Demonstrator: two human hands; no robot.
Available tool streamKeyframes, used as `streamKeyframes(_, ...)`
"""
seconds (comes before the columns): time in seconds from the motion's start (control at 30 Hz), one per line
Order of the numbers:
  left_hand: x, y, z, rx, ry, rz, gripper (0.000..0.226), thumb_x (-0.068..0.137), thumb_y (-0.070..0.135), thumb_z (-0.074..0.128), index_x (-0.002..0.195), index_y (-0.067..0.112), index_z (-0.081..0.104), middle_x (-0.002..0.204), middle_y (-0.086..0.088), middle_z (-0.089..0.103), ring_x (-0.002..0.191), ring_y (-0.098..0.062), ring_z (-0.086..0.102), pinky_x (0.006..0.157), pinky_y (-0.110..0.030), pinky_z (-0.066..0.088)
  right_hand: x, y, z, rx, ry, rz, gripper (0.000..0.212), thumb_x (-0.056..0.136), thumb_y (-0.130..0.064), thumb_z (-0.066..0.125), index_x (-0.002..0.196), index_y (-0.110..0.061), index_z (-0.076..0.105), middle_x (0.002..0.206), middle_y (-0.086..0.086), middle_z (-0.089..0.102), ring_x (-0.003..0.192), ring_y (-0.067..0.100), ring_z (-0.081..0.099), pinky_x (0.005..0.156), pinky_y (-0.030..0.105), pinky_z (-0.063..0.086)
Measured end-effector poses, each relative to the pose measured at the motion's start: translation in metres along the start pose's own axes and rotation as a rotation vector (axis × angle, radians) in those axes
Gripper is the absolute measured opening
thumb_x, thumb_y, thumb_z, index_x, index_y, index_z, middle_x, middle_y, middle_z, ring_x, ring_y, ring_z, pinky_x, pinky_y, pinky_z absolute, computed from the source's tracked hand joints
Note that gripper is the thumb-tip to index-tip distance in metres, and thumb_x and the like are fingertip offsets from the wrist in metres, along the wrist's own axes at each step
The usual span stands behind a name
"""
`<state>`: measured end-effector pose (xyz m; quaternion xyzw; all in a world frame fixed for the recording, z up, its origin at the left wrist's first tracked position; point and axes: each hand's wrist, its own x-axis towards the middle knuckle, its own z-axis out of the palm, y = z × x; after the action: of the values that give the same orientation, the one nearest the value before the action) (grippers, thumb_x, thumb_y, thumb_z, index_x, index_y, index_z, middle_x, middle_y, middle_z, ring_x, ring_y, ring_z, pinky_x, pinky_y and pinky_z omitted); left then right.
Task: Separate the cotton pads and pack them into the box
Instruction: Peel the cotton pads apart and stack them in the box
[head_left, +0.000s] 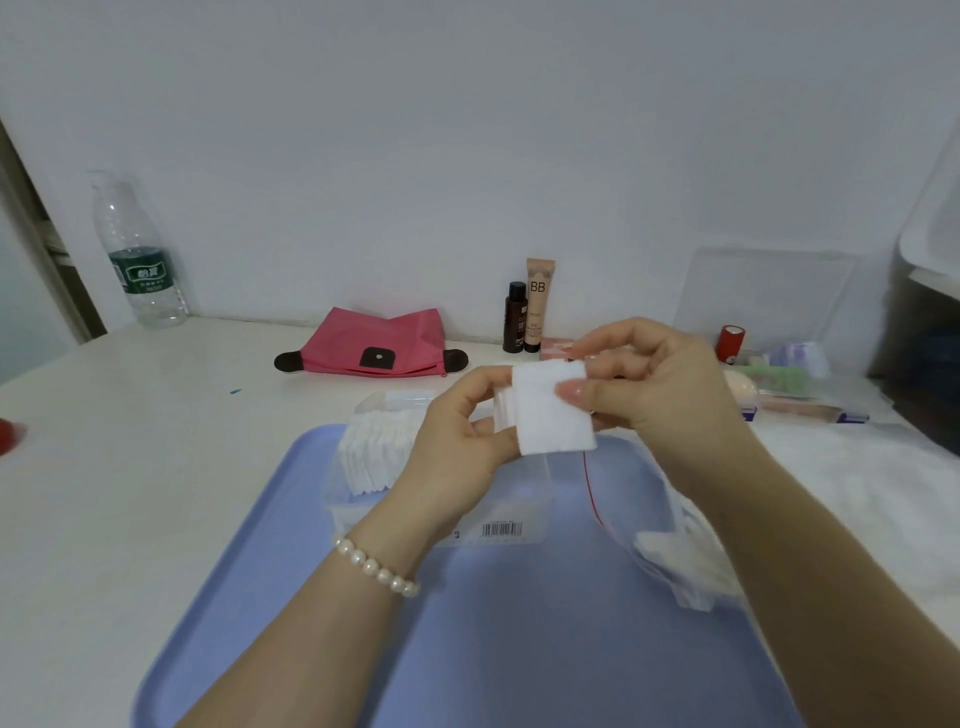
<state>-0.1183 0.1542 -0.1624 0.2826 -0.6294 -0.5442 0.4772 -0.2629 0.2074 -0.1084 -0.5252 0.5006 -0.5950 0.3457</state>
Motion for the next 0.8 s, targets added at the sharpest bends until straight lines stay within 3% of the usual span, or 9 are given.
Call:
streamKeyframes(0.1, 0.0, 0.001, 0.0, -0.026, -0.025, 0.008, 0.04, 0.074, -0.008, 0.069, 0.101, 0.02, 0.063, 0.097, 0.013, 0.069, 0.085, -0.018, 0.069, 0.082, -0.036, 0.057, 0.002, 0.009, 0.006, -0.084, 0.108, -0.03, 0.027, 0.069, 0.01, 0.073, 0.08, -0.011, 0.062, 0.062, 0.001, 0.067, 0.056, 0.011, 0.066, 0.048, 0.023, 0.052)
streamKeyframes(0.23, 0.0, -0.001, 0.0, -0.042, -0.041, 0.017, 0.04, 0.072, -0.004, 0.073, 0.102, 0.02, 0.061, 0.107, 0.006, 0.066, 0.09, -0.025, 0.069, 0.081, -0.039, 0.057, 0.004, 0.015, 0.009, -0.109, 0.19, -0.085, 0.027, 0.07, 0.006, 0.075, 0.075, -0.017, 0.061, 0.076, 0.011, 0.068, 0.058, 0.014, 0.064, 0.048, 0.021, 0.049)
streamKeyframes(0.47, 0.0, -0.002, 0.0, -0.074, -0.046, 0.025, 0.04, 0.066, 0.002, 0.068, 0.099, 0.023, 0.059, 0.111, 0.002, 0.063, 0.09, -0.021, 0.068, 0.083, -0.04, 0.055, 0.002, 0.022, 0.017, -0.134, 0.291, -0.138, 0.031, 0.069, 0.006, 0.075, 0.07, -0.02, 0.059, 0.068, 0.002, 0.061, 0.058, 0.008, 0.058, 0.056, 0.024, 0.054)
streamKeyframes(0.57, 0.001, 0.0, 0.0, -0.175, -0.048, -0.025, 0.034, 0.065, 0.008, 0.054, 0.095, 0.022, 0.061, 0.102, 0.003, 0.062, 0.086, -0.017, 0.063, 0.076, -0.036, 0.056, 0.002, 0.024, 0.018, -0.12, 0.311, -0.166, 0.031, 0.069, 0.007, 0.075, 0.07, -0.019, 0.058, 0.067, 0.002, 0.061, 0.056, 0.005, 0.057, 0.055, 0.021, 0.052)
streamKeyframes(0.67, 0.0, 0.002, 0.0, -0.172, -0.03, -0.023, 0.022, 0.072, 0.015, 0.065, 0.091, 0.024, 0.06, 0.088, 0.014, 0.061, 0.079, -0.011, 0.064, 0.068, -0.03, 0.055, 0.002, 0.028, 0.02, -0.14, 0.309, -0.187, 0.032, 0.069, 0.006, 0.075, 0.071, -0.021, 0.058, 0.068, 0.001, 0.061, 0.057, 0.007, 0.055, 0.056, 0.02, 0.051)
streamKeyframes(0.8, -0.001, 0.002, 0.0, -0.058, -0.008, -0.006, 0.04, 0.081, -0.004, 0.066, 0.102, 0.028, 0.054, 0.111, -0.005, 0.059, 0.081, -0.019, 0.069, 0.07, -0.033, 0.057, 0.002, 0.03, 0.021, -0.235, 0.309, -0.175, 0.034, 0.068, 0.001, 0.076, 0.08, -0.025, 0.059, 0.076, -0.004, 0.059, 0.061, 0.004, 0.05, 0.062, 0.018, 0.046)
